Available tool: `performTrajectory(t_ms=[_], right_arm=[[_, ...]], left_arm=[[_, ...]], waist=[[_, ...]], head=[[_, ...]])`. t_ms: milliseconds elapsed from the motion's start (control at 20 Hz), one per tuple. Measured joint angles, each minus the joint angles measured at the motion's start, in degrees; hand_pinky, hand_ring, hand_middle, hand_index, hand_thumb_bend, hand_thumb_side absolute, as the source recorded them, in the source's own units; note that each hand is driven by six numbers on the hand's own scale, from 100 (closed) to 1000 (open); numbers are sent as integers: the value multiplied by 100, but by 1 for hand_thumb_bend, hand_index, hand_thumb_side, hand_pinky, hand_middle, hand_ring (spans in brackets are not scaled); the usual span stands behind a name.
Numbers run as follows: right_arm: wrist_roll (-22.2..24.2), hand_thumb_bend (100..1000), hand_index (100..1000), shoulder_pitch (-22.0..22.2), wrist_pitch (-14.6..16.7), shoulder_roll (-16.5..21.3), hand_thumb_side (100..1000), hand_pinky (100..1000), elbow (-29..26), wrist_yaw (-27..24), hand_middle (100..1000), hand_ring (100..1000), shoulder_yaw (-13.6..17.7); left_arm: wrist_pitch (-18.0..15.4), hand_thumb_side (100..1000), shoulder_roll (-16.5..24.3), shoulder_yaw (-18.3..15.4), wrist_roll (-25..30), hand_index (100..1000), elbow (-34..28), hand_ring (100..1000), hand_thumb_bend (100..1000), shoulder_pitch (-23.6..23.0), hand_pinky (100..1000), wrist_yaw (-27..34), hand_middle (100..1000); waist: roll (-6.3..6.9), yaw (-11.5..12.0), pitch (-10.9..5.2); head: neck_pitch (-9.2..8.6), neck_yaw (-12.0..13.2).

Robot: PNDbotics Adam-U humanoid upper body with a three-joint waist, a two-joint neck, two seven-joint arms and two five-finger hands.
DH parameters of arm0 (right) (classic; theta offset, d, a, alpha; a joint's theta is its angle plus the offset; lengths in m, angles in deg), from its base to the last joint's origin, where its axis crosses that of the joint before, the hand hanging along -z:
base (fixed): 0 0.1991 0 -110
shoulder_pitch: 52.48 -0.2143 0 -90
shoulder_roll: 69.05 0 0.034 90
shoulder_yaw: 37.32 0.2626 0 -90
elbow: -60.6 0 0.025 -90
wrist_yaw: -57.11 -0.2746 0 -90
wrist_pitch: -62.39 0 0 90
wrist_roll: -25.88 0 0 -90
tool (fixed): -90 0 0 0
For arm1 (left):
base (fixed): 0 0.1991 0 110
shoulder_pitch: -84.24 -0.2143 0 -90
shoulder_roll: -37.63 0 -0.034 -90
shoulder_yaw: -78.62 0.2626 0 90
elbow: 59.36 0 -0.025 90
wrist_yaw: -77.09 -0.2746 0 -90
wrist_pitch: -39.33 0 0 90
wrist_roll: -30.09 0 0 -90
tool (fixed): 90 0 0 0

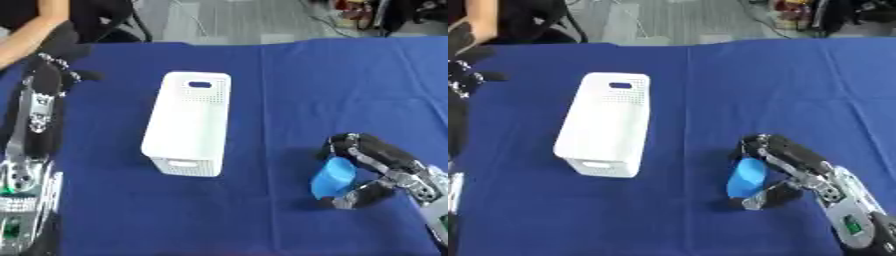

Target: Pick up objects on the table and place them in the box.

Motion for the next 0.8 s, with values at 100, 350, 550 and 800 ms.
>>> performTrajectory(t_ms=[100, 350, 550, 800], right_arm=[[-43, 626, 667, 14, 18, 0, 465, 148, 0, 64, 522, 298, 6], [-129, 597, 576, 24, 49, 1, 470, 118, 0, 163, 497, 270, 17], [-162, 538, 530, 25, 62, 1, 467, 109, 0, 206, 491, 263, 18], [-201, 449, 501, 25, 58, 1, 481, 100, -1, 223, 478, 245, 19]], left_arm=[[0, 917, 0, 0, 0, 897, 0, 846, 1000, 0, 647, 0, 979], [0, 918, 0, 0, 0, 897, -1, 846, 1000, 0, 647, 1, 978], [-1, 920, 0, 0, 1, 897, -1, 846, 1000, 0, 647, 18, 978], [-1, 920, 0, 0, 1, 897, -1, 846, 1000, 0, 647, 22, 978]], waist=[[0, -9, 0], [0, -11, 0], [0, -11, 0], [0, -11, 0]], head=[[0, 0], [0, 0], [0, 0], [0, 0]])
